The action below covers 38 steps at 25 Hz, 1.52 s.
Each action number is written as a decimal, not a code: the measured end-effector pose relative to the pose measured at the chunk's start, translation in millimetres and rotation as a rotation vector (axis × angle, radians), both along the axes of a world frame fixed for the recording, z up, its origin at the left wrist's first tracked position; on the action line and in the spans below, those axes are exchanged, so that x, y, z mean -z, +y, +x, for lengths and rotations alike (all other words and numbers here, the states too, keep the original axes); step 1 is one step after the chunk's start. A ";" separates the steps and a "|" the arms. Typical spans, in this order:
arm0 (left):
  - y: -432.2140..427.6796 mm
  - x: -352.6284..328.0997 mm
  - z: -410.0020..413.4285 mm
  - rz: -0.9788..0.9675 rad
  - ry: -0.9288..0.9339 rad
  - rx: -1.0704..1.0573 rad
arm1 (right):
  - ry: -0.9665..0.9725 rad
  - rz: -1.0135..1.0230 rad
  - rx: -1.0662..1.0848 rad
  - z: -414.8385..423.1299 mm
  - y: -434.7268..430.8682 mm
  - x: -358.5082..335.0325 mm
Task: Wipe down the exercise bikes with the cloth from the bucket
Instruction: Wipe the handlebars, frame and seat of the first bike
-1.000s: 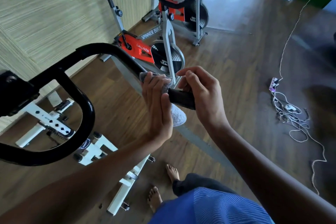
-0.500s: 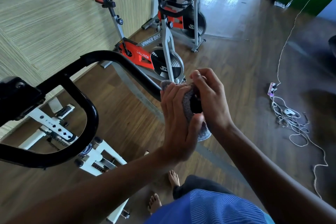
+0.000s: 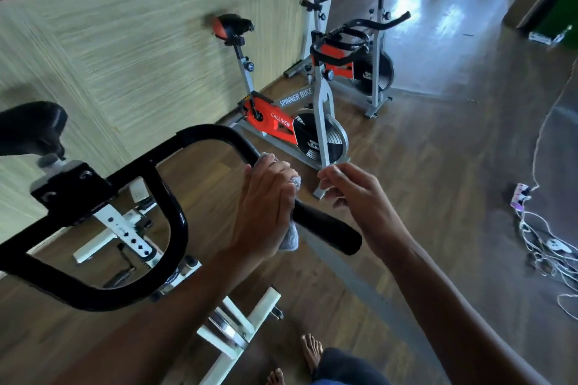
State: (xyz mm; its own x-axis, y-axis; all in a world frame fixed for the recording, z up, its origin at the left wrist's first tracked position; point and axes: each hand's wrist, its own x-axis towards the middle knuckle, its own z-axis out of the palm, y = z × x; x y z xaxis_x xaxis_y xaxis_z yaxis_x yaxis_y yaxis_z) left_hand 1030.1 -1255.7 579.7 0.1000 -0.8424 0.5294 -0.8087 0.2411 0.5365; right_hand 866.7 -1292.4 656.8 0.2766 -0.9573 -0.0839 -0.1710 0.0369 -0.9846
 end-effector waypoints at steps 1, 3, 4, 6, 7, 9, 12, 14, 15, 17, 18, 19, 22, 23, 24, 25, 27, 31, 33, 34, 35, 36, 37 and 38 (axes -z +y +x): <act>-7.3 -2.1 5.2 0.026 -0.042 -0.048 | 0.012 0.002 -0.028 4.8 -7.2 3.8; -21.4 -6.2 14.5 0.066 -0.091 -0.151 | 0.050 -0.015 -0.081 17.5 -22.5 10.9; -29.3 -8.0 19.6 0.085 -0.109 -0.197 | 0.079 -0.024 -0.100 26.1 -30.8 12.3; -42.4 -11.5 28.9 0.132 -0.131 -0.257 | 0.141 -0.050 -0.123 44.8 -45.2 9.4; -48.5 -15.3 34.3 0.158 -0.136 -0.273 | 0.146 -0.061 -0.138 54.5 -52.7 4.0; -58.6 -23.3 43.4 0.233 -0.080 -0.286 | 0.097 -0.075 -0.169 73.0 -66.7 -12.6; -54.9 -24.8 43.2 0.134 0.063 -0.352 | 0.217 -0.163 -0.287 103.6 -79.6 -38.3; -47.0 -23.6 39.9 0.028 0.198 -0.431 | 0.534 -0.249 -0.447 123.6 -76.4 -42.0; -43.1 -28.5 40.3 -0.003 0.306 -0.439 | 0.605 -0.231 -0.470 132.8 -73.1 -39.7; -37.4 -41.6 51.6 -0.061 0.401 -0.477 | 0.625 -0.122 -0.487 146.8 -69.4 -28.2; -32.0 -48.8 59.7 -0.080 0.359 -0.533 | 0.656 -0.096 -0.504 153.5 -68.6 -20.1; -25.3 -56.1 69.1 -0.091 0.283 -0.601 | 0.699 -0.091 -0.524 159.1 -65.1 -12.1; -7.5 -58.0 95.6 0.017 0.044 -0.778 | 0.887 -0.325 -0.518 166.4 -53.5 13.0; -2.8 -52.2 102.1 0.115 0.009 -0.821 | 0.928 -0.479 -0.493 165.3 -52.3 18.8; 1.5 -44.5 106.8 0.223 -0.005 -0.850 | 0.943 -0.619 -0.490 164.5 -54.3 25.7; 6.1 -37.3 109.3 0.312 -0.012 -0.853 | 0.934 -0.713 -0.516 163.3 -58.8 30.2; 14.7 -28.4 110.0 0.406 -0.021 -0.796 | 0.905 -0.780 -0.631 162.9 -70.6 31.8; 16.7 -23.8 106.5 0.476 -0.051 -0.762 | 0.782 -0.759 -0.820 168.3 -95.9 23.1; 14.6 -26.3 104.8 0.490 -0.069 -0.794 | 0.754 -0.706 -0.948 174.7 -112.8 15.5; 13.8 -26.8 103.5 0.494 -0.074 -0.804 | 0.731 -0.677 -0.998 177.5 -120.2 12.2; 13.7 -28.6 102.3 0.495 -0.072 -0.809 | 0.694 -0.633 -1.027 180.1 -127.0 10.2; 14.6 -28.6 101.5 0.497 -0.066 -0.808 | 0.655 -0.587 -1.037 180.9 -131.4 8.7; 15.0 -28.7 101.2 0.498 -0.070 -0.806 | 0.631 -0.560 -1.039 180.4 -133.7 7.7; 15.5 -27.9 101.6 0.499 -0.070 -0.802 | 0.622 -0.569 -1.041 177.7 -132.7 7.0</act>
State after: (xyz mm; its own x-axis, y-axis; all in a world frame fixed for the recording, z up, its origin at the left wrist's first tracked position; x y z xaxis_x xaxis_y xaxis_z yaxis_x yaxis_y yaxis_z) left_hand 1131.7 -1240.2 607.6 0.7292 -0.6669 0.1534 -0.6679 -0.6447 0.3719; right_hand 1044.4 -1425.0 649.8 0.9550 -0.2696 -0.1239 -0.2910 -0.7696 -0.5684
